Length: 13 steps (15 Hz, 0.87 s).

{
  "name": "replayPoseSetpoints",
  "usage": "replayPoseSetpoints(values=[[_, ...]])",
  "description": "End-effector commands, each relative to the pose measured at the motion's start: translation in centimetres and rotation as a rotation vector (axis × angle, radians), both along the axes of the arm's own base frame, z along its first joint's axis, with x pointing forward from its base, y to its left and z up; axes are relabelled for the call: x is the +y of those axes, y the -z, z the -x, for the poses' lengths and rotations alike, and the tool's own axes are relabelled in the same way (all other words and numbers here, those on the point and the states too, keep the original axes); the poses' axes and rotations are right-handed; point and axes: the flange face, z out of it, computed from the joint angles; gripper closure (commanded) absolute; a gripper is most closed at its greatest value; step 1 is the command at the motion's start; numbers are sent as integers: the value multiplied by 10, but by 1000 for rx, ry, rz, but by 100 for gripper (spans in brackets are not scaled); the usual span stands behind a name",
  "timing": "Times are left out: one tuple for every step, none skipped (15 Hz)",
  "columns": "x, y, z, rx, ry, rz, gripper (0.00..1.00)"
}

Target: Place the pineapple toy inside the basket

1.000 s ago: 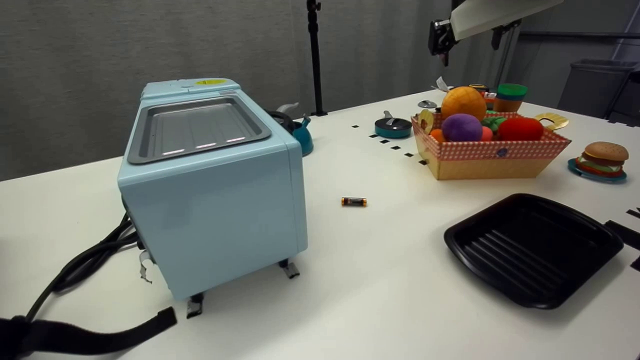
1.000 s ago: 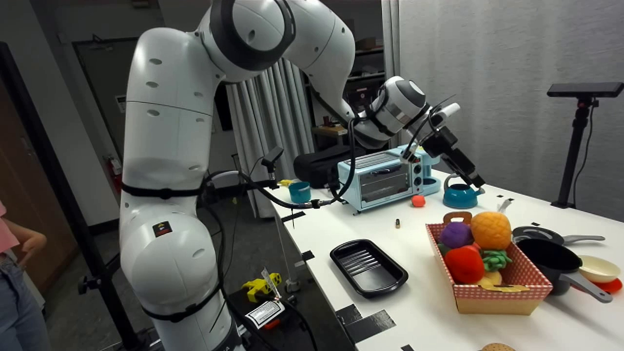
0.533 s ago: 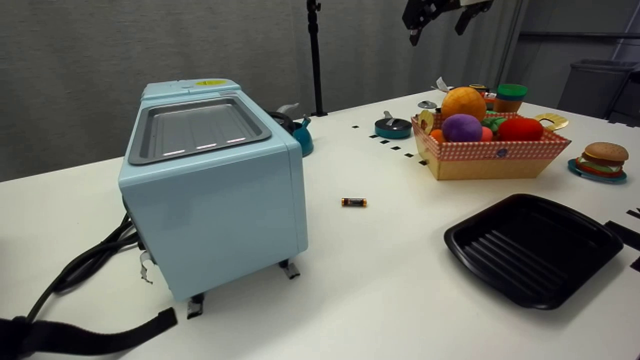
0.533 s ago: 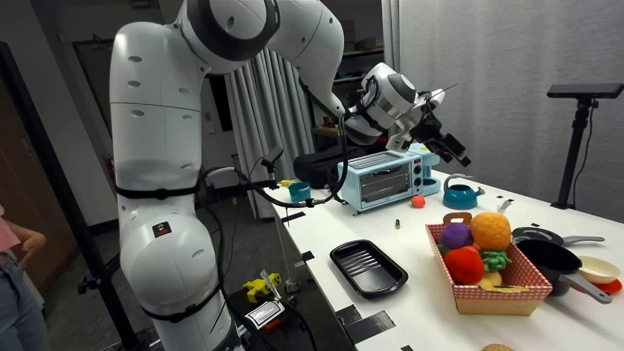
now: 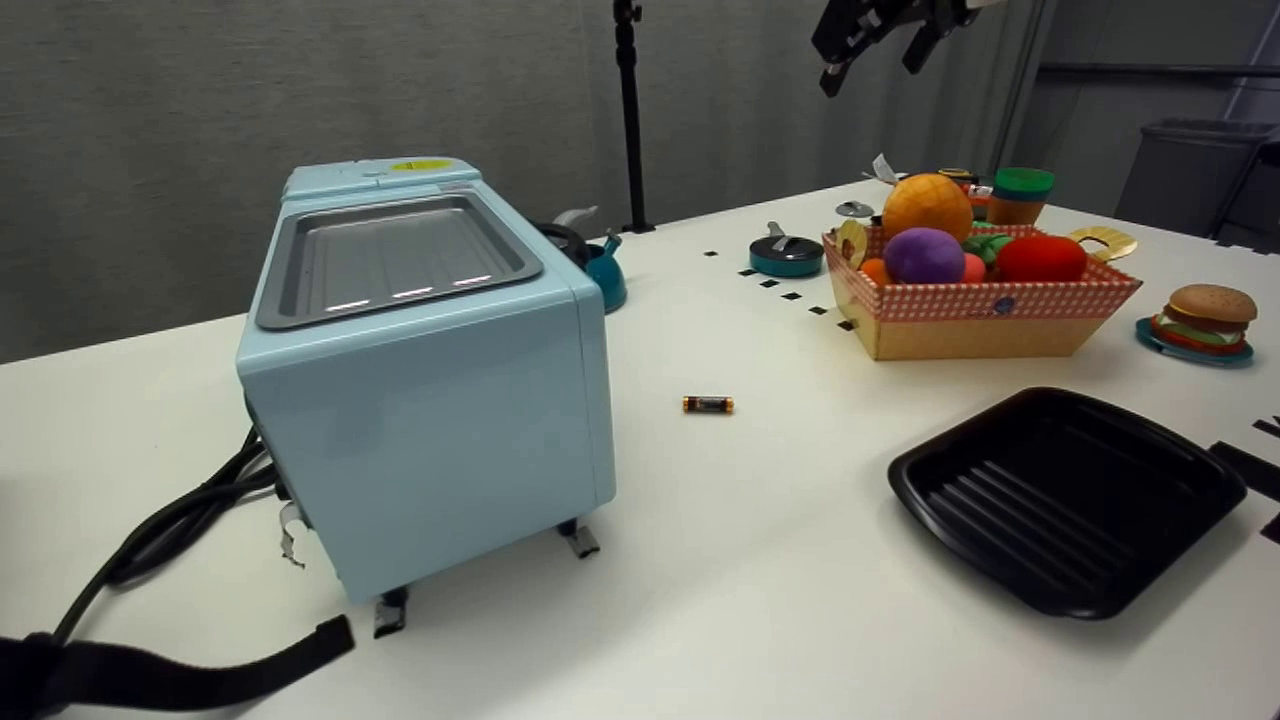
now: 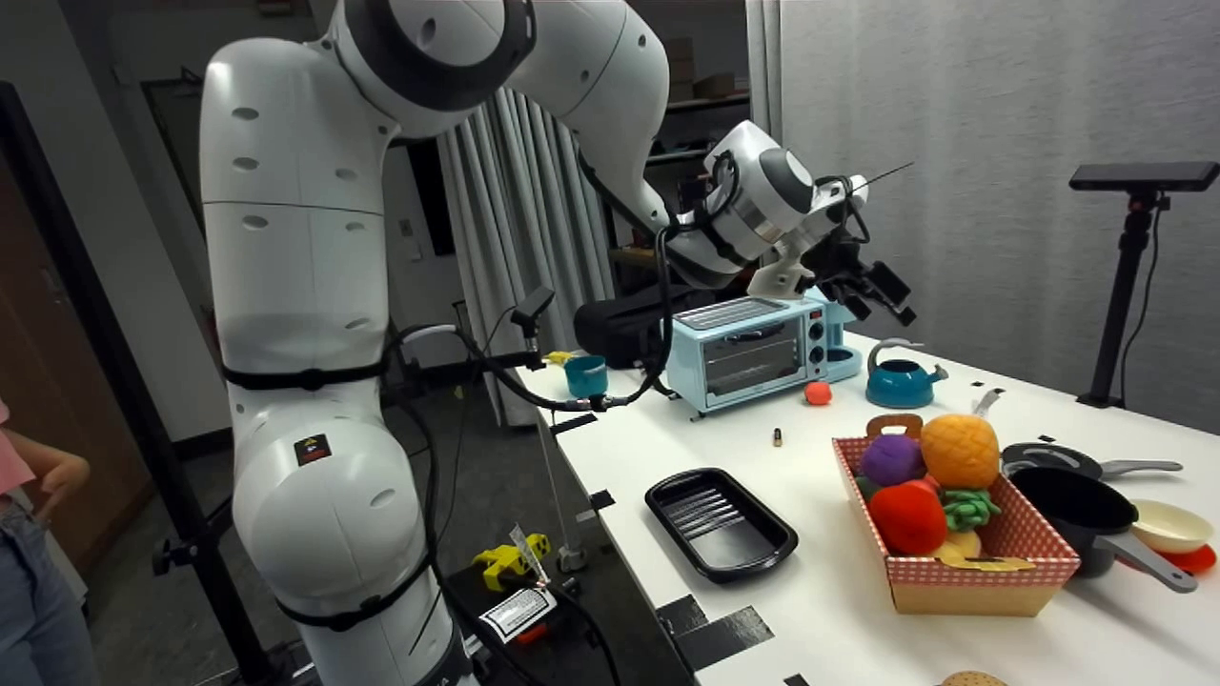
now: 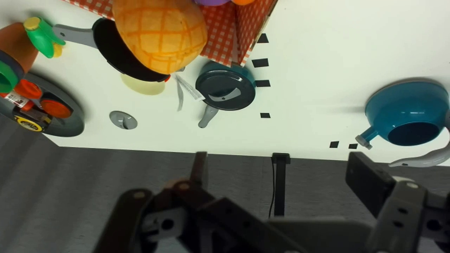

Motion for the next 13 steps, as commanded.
replayPoseSetpoints(values=[[0, 0, 1, 2, -2, 0, 0], [0, -1, 1, 2, -3, 0, 0], [0, -1, 1, 3, -3, 0, 0], [0, -1, 2, 4, -3, 0, 0], [0, 0, 2, 5, -3, 0, 0], [0, 0, 2, 5, -3, 0, 0], [0, 0, 3, 5, -3, 0, 0], [0, 0, 3, 6, -3, 0, 0], [0, 0, 3, 6, -3, 0, 0], [0, 0, 3, 6, -3, 0, 0], [0, 0, 3, 6, -3, 0, 0], [0, 0, 3, 6, -3, 0, 0], [0, 0, 3, 6, -3, 0, 0]])
